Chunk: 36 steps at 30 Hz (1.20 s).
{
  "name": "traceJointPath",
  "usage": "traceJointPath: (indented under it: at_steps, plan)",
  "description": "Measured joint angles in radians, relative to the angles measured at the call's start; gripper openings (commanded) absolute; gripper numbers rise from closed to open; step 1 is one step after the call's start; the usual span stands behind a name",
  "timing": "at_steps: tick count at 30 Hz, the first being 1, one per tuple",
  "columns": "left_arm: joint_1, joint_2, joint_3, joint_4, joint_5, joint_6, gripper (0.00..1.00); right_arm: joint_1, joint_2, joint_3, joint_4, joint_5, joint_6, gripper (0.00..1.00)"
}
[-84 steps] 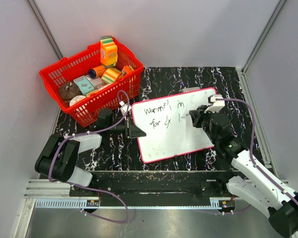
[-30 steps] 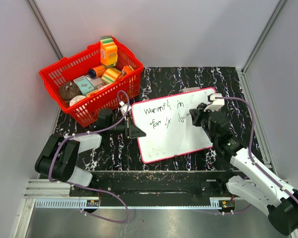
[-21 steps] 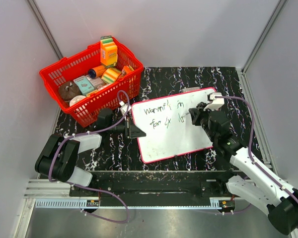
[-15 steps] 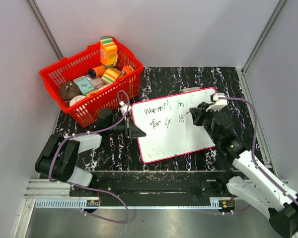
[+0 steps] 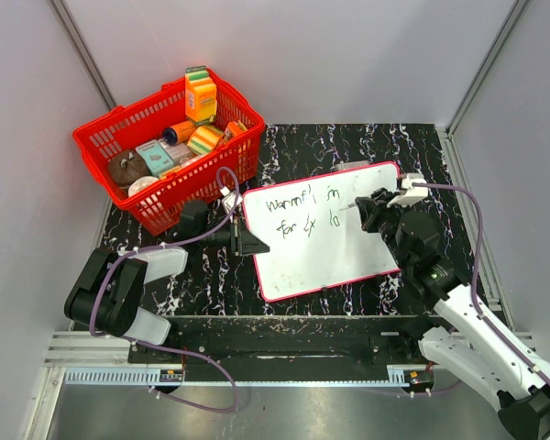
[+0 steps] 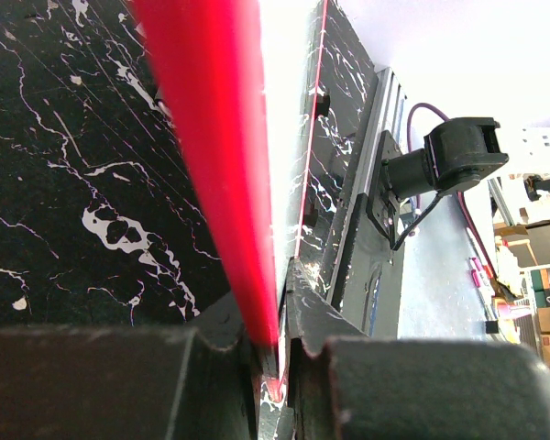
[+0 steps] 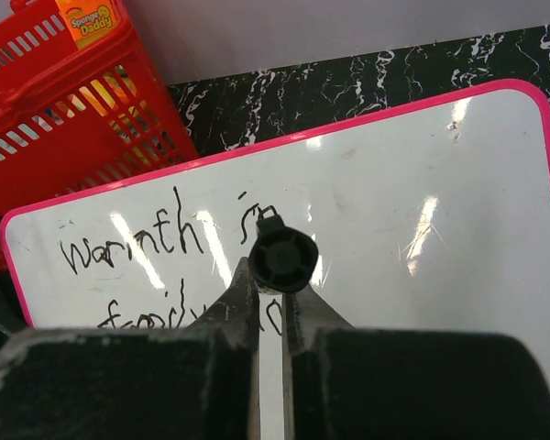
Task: Write a sentence on the whiteboard
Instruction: Write with the whiteboard marker on the whiteboard.
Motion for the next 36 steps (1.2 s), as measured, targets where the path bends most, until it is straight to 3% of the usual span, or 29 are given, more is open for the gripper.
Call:
traceJointPath:
  at_steps: [36]
  plan:
    - [0.0,0.0,0.0,0.0,0.001,0.0,0.0,0.0,0.089,-0.025,0.0,0.05,-0.011,0.0]
